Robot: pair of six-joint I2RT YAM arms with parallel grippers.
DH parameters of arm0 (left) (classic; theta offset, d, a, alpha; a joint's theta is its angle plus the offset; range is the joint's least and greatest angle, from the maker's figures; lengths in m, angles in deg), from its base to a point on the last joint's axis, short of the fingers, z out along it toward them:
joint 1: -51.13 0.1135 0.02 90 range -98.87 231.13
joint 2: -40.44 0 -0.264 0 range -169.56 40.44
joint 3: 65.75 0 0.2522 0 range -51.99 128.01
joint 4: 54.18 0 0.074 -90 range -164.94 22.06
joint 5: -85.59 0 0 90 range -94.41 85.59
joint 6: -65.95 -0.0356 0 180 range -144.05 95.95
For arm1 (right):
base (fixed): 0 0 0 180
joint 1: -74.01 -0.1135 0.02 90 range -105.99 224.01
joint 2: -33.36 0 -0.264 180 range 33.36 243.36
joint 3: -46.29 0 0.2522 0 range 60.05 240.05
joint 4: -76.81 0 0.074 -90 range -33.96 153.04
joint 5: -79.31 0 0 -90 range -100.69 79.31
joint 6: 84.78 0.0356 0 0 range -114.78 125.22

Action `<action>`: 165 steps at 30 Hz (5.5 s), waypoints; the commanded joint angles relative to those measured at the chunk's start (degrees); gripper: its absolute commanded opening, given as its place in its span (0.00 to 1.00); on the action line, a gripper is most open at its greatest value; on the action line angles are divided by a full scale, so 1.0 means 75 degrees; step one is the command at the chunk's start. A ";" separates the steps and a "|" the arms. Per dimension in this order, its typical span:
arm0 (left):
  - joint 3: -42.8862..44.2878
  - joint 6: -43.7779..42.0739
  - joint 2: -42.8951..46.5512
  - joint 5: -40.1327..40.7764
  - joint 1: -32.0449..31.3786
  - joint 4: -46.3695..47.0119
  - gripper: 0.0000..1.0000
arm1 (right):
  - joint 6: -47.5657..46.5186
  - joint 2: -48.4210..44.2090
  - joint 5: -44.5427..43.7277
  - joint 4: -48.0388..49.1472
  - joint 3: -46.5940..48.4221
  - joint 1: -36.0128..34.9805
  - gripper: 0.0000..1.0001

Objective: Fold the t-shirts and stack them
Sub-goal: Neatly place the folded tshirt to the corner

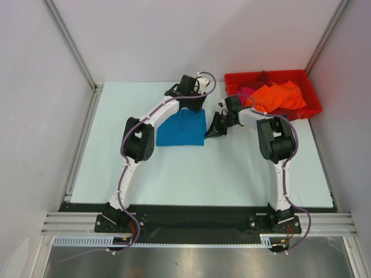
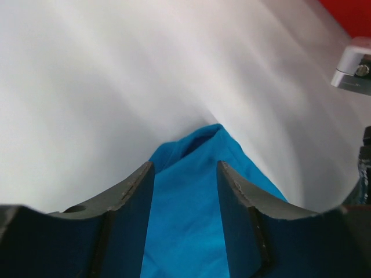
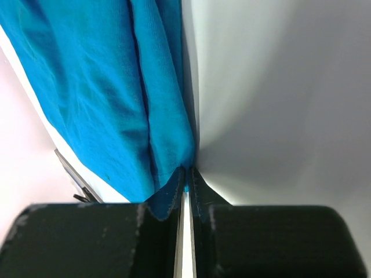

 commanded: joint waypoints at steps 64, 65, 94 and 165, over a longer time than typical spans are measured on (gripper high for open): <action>0.0739 0.1139 -0.0583 -0.0589 -0.0028 0.1400 0.00 | 0.1087 -0.0164 0.1273 0.2099 -0.1941 -0.0160 0.03; 0.0787 0.1139 -0.0630 -0.0589 -0.0028 0.1400 0.00 | 0.1005 -0.0152 0.1180 0.1994 -0.1859 -0.0148 0.05; -0.1707 0.2909 0.2721 -0.1185 0.1506 0.0767 0.62 | -0.0368 -0.0376 -0.1026 -0.2414 0.2547 0.0426 0.48; -0.5203 0.2287 0.3191 -0.1795 0.3265 0.0087 0.93 | -0.1082 -0.5700 -0.0919 -0.5260 0.0876 -0.0781 0.46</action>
